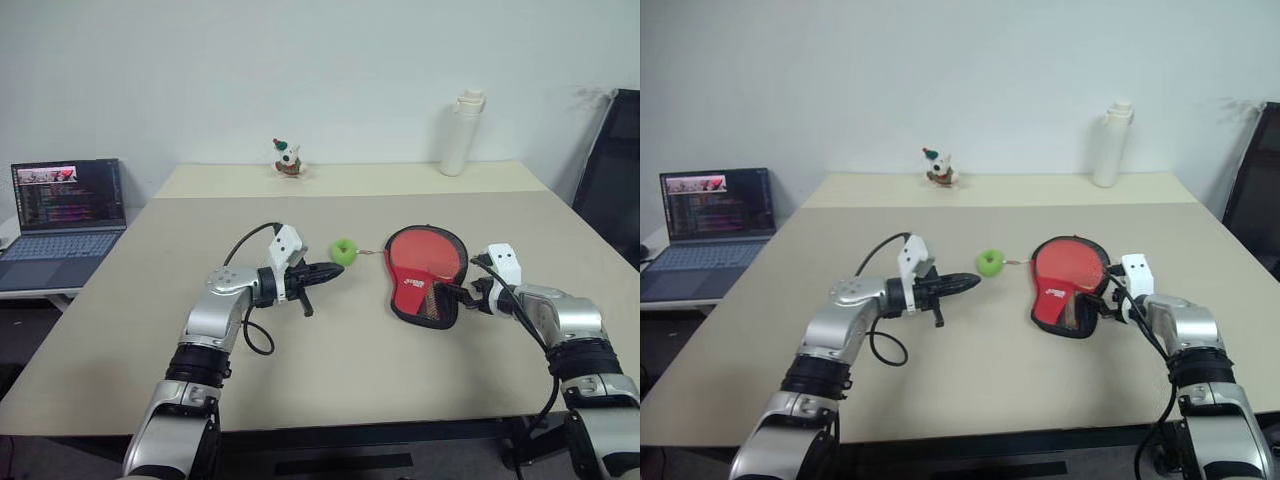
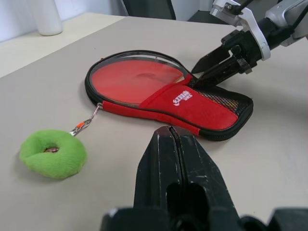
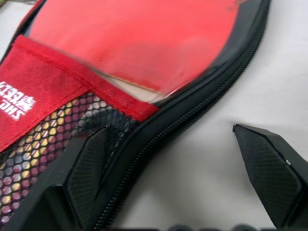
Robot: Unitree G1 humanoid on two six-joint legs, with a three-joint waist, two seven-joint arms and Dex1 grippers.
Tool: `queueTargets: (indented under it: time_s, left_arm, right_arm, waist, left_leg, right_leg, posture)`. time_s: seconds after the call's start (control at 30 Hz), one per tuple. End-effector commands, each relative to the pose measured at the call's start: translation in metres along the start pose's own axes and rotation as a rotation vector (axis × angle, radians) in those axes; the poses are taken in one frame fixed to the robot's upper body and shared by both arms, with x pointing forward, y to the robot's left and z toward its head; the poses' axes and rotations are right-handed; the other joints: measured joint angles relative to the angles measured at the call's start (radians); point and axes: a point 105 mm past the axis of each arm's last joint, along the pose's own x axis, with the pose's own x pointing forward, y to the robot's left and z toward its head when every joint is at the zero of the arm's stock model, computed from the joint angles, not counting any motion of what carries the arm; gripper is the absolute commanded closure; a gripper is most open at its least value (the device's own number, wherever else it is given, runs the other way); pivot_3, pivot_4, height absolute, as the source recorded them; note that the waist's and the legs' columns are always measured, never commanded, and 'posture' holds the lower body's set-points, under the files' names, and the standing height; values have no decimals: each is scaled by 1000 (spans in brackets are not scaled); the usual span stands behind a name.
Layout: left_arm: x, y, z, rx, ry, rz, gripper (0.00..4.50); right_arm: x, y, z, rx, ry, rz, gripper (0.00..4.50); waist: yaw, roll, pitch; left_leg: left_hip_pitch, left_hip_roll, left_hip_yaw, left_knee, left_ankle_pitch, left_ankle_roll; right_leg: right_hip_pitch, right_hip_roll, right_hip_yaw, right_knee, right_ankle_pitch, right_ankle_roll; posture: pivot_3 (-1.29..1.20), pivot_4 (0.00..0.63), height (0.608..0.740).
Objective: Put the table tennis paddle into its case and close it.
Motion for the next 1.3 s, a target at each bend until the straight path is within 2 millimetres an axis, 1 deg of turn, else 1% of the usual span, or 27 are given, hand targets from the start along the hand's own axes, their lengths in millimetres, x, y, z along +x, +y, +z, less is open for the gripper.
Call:
queueTargets:
  time_s: [0.03,0.07,0.17,0.23,0.3,0.33,0.37,0.5,0.53,0.57,0.6,0.67,0.73,0.87,0.97,1.07,1.13,1.23,1.3]
  left_arm:
    - [-2,-1,14,45,-31,0,4487]
    - [-2,-1,13,46,-29,1,4487]
    - [-2,-1,13,49,-25,2,4500]
    - [-3,-1,12,51,-20,4,4500]
    - [-6,-1,9,53,-9,8,4500]
    - [-9,-1,8,53,-3,9,4500]
    - [-11,-1,6,52,4,9,4500]
    - [-24,-4,-2,45,36,-3,4500]
    - [-28,-5,-4,44,45,-9,4500]
    - [-31,-5,-5,45,51,-12,4500]
    - [-35,-6,-5,44,54,-15,4500]
    - [-38,-7,-3,38,53,-21,4500]
    - [-46,-13,-1,19,56,-58,4500]
    - [-60,-33,-5,-20,94,-154,4500]
    - [-70,-49,-10,-32,138,-233,4500]
    - [-75,-60,-11,-55,149,-277,4500]
    - [-79,-68,-12,-63,157,-310,4500]
    - [-83,-72,-14,-67,164,-323,4500]
    - [-85,-79,-14,-81,160,-347,4500]
  right_arm:
    - [9,17,-3,-15,27,58,0]
    - [10,17,-5,-10,35,58,0]
    - [14,18,-11,26,60,58,604]
    - [17,19,-14,44,70,60,1175]
    - [19,22,-16,65,85,75,1882]
    - [21,25,-16,83,89,89,2152]
    - [22,27,-17,98,94,102,2550]
    - [24,38,-17,135,109,157,3824]
    - [24,42,-17,142,110,180,4052]
    - [24,46,-16,148,110,205,4386]
    - [24,52,-13,157,107,233,4494]
    - [23,58,-11,165,103,267,4494]
    - [22,73,-4,159,93,329,4494]
    - [20,104,10,155,68,450,4494]
    - [15,126,14,135,71,531,4494]
    - [10,144,13,124,80,587,4494]
    - [7,152,10,119,89,607,4494]
    - [-1,161,0,114,113,629,4494]
    - [-12,164,-11,115,141,636,4494]
  waist:
    - [-1,0,0]
    - [-2,0,0]
    - [-7,0,-1]
    - [-9,-1,-1]
    - [-13,-1,-2]
    - [-15,-1,-2]
    - [-18,-2,-3]
    - [-24,-3,-4]
    - [-24,-3,-4]
    - [-24,-3,-4]
    - [-24,-3,-4]
    - [-24,-3,-4]
    - [-26,-3,-4]
    - [-38,-3,-4]
    - [-44,-2,-4]
    - [-41,-2,-4]
    - [-37,-2,-4]
    - [-25,-2,-4]
    - [-19,-2,-4]
  left_leg:
    - [0,0,0,0,0,0]
    - [0,1,0,0,0,0]
    - [1,1,0,0,0,0]
    - [1,2,1,0,0,0]
    - [2,2,1,0,0,0]
    - [2,2,1,0,0,0]
    - [2,2,1,0,0,0]
    - [2,2,1,0,0,0]
    - [2,2,1,0,0,0]
    - [2,2,1,0,0,0]
    - [2,2,1,0,0,0]
    - [2,2,1,0,0,0]
    - [2,2,0,-1,0,0]
    - [2,4,1,-3,0,0]
    - [2,7,1,-3,0,0]
    - [1,11,0,-3,0,0]
    - [1,12,0,-3,0,0]
    - [1,12,1,-2,0,0]
    - [1,12,0,-3,0,0]
  right_leg:
    - [0,0,0,0,0,0]
    - [0,1,0,0,0,0]
    - [0,1,0,0,1,-1]
    - [0,2,0,0,1,-2]
    - [1,2,1,0,1,-2]
    - [1,2,1,0,1,-2]
    - [1,2,1,1,1,-2]
    - [1,2,1,1,1,-2]
    - [1,2,1,1,1,-2]
    - [1,2,1,1,1,-2]
    - [1,2,1,1,1,-2]
    - [1,2,1,1,1,-2]
    - [1,2,1,0,1,-2]
    - [-1,3,1,1,1,-2]
    - [-2,7,1,1,1,-3]
    - [-2,11,0,0,2,-6]
    - [-2,11,0,0,3,-6]
    - [-2,12,0,0,2,-6]
    - [-3,12,0,-1,2,-7]
  posture:
    - [0,150,740]
    - [0,150,740]
    - [0,150,740]
    - [0,150,740]
    - [0,150,740]
    - [0,150,740]
    - [0,150,740]
    - [0,150,740]
    - [0,150,740]
    - [0,150,740]
    - [0,150,740]
    - [0,150,740]
    - [0,150,740]
    - [0,150,740]
    - [0,150,740]
    - [0,150,740]
    - [0,150,740]
    - [0,150,740]
    - [0,150,740]
